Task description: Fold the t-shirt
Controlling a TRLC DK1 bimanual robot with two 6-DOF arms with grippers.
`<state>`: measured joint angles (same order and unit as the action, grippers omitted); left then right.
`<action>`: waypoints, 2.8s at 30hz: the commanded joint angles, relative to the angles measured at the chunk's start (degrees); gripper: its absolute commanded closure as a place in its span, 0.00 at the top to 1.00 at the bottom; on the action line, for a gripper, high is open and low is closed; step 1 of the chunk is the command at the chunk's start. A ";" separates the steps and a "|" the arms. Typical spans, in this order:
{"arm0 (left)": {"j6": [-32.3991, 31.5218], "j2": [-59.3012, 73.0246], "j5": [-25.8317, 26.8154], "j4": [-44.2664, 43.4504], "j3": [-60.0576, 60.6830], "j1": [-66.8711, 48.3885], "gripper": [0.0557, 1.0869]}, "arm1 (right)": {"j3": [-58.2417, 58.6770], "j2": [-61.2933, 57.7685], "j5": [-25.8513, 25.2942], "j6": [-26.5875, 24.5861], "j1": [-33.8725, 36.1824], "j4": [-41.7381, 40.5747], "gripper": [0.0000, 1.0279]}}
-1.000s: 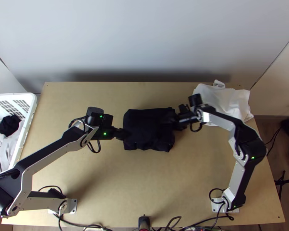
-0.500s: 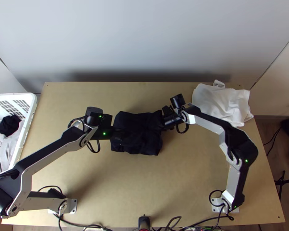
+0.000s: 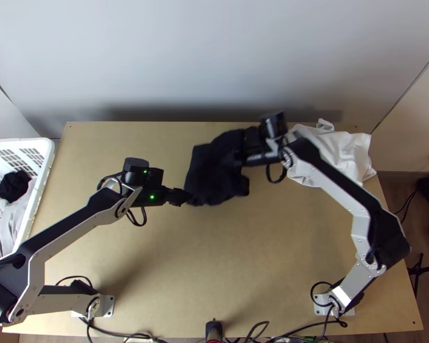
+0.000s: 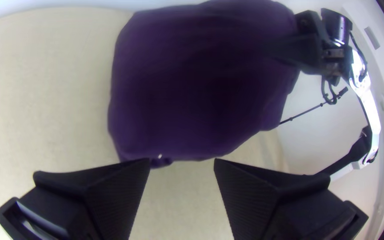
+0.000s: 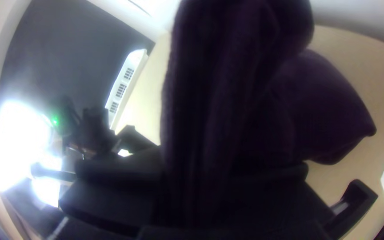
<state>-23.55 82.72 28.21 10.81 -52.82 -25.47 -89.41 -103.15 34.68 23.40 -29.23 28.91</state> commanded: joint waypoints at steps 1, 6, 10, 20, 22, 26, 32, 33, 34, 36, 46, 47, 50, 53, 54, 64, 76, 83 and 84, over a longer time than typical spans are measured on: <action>-0.18 -0.98 0.01 -0.09 0.79 0.60 0.70 | -8.94 1.99 -3.56 -1.60 4.10 5.72 0.03; -0.44 -1.24 0.01 -0.09 1.14 0.60 0.70 | -15.27 1.73 -3.56 -1.25 10.69 9.06 0.03; -0.62 -1.24 0.01 -0.17 1.14 0.51 0.70 | -18.79 1.11 -3.56 -1.07 16.67 10.56 0.03; -0.53 -1.68 0.01 -0.09 1.14 0.95 0.70 | -26.96 -3.63 -0.93 -7.93 27.92 22.77 0.03; -0.53 -1.68 0.01 -0.09 1.14 1.04 0.70 | -27.23 -4.16 -0.49 -9.07 29.32 24.62 0.03; -0.44 -1.68 0.01 -0.09 0.87 1.04 0.70 | -27.84 -5.13 1.89 -14.61 31.26 30.42 0.03; -0.27 -1.68 0.01 0.00 0.87 1.30 0.70 | -30.83 -8.47 7.78 -24.72 37.23 38.07 0.03; -0.18 -1.68 0.01 0.00 0.87 1.39 0.70 | -31.44 -9.26 8.39 -25.68 38.37 39.03 0.03; -0.18 -1.68 0.01 0.00 0.79 1.48 0.70 | -31.71 -9.79 9.09 -26.65 39.43 39.56 0.03; -0.09 -1.68 0.01 0.00 0.79 1.57 0.70 | -32.06 -10.84 11.03 -28.06 41.19 40.00 0.03; -0.09 -1.51 0.01 0.27 0.43 1.57 0.70 | -40.58 -22.00 15.51 -31.57 47.16 43.96 0.03; -0.09 -1.51 0.01 0.35 0.35 1.74 0.70 | -41.02 -23.23 15.60 -31.57 47.69 43.96 0.03; 0.00 -1.68 0.01 0.62 0.35 2.18 0.70 | -41.11 -26.31 15.51 -32.89 49.27 43.87 0.03; 0.00 -1.86 0.01 0.97 0.35 2.62 0.70 | -41.38 -29.74 15.33 -34.30 51.21 43.87 0.03; 0.08 -1.86 0.01 1.06 0.35 2.80 0.70 | -41.55 -30.79 15.25 -34.56 51.91 43.87 0.03; 0.17 -1.86 0.01 1.23 0.08 3.15 0.70 | -44.19 -40.99 7.25 -35.88 57.89 41.32 0.03; 0.17 -1.86 0.09 1.58 -0.36 2.97 0.70 | -42.87 -47.05 1.10 -34.91 60.61 38.59 0.03; 0.17 -2.03 0.01 2.29 -0.18 3.15 0.70 | -42.25 -41.87 1.89 -34.91 59.82 39.12 0.32; 0.17 -2.03 0.01 2.29 -0.18 3.06 0.70 | -42.17 -41.43 1.97 -34.82 59.82 39.21 0.42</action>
<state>-23.35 80.73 28.21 12.80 -53.06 -22.39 -132.27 -147.11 37.28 -11.62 30.70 67.81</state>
